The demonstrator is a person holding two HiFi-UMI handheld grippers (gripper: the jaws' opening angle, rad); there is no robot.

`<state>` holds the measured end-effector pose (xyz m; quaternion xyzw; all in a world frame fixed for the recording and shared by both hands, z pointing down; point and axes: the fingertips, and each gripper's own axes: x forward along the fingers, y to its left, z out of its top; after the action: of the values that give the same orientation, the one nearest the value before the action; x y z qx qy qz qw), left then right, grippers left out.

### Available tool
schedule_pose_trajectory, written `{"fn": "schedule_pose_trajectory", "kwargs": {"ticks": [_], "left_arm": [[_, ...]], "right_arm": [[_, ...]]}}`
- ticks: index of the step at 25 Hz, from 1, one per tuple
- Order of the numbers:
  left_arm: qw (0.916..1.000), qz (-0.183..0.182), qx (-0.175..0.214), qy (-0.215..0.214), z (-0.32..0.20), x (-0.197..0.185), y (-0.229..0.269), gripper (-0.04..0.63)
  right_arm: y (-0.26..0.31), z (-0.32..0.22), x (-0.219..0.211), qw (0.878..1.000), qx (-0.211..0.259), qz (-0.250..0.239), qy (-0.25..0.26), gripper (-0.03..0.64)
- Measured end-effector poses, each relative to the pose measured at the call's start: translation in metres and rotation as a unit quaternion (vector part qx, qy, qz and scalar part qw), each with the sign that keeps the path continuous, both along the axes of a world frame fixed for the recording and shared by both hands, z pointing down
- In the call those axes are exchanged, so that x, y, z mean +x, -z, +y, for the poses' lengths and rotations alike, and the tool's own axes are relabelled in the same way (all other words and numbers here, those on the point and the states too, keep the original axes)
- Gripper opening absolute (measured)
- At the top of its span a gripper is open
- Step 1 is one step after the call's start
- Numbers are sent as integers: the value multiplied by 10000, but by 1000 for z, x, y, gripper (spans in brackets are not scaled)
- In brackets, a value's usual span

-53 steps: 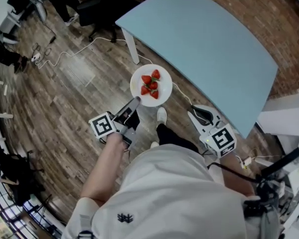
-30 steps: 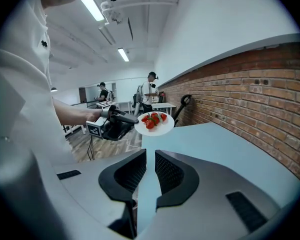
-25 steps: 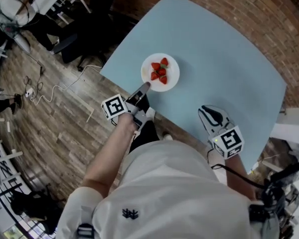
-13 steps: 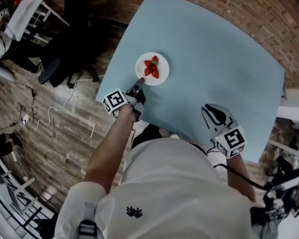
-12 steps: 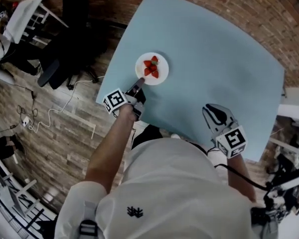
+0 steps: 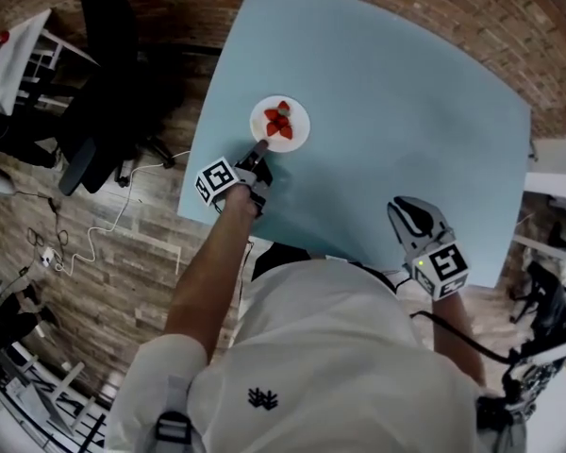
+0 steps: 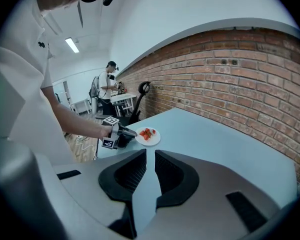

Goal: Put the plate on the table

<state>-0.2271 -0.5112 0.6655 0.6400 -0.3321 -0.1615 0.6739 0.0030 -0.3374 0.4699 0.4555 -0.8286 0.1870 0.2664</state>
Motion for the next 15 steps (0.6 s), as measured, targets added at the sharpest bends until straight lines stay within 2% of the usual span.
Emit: {"fn": "schedule_pose_trajectory", "kwargs": {"ticks": [3, 5, 11, 15], "left_arm": [[9999, 27, -96, -39, -4, 2, -4, 6], [9998, -109, -166, -83, -4, 3, -8, 6], [9972, -696, -213, -162, -7, 5, -11, 8], [9901, -1343, -133, -398, -7, 6, -11, 28]], "right_arm": [[2, -2, 1, 10000, -34, 42, -54, 57], [0, -2, 3, 10000, -18, 35, -68, 57], [0, 3, 1, 10000, 1, -53, -62, 57], [-1, 10, 1, 9999, 21, -144, -80, 57]]}}
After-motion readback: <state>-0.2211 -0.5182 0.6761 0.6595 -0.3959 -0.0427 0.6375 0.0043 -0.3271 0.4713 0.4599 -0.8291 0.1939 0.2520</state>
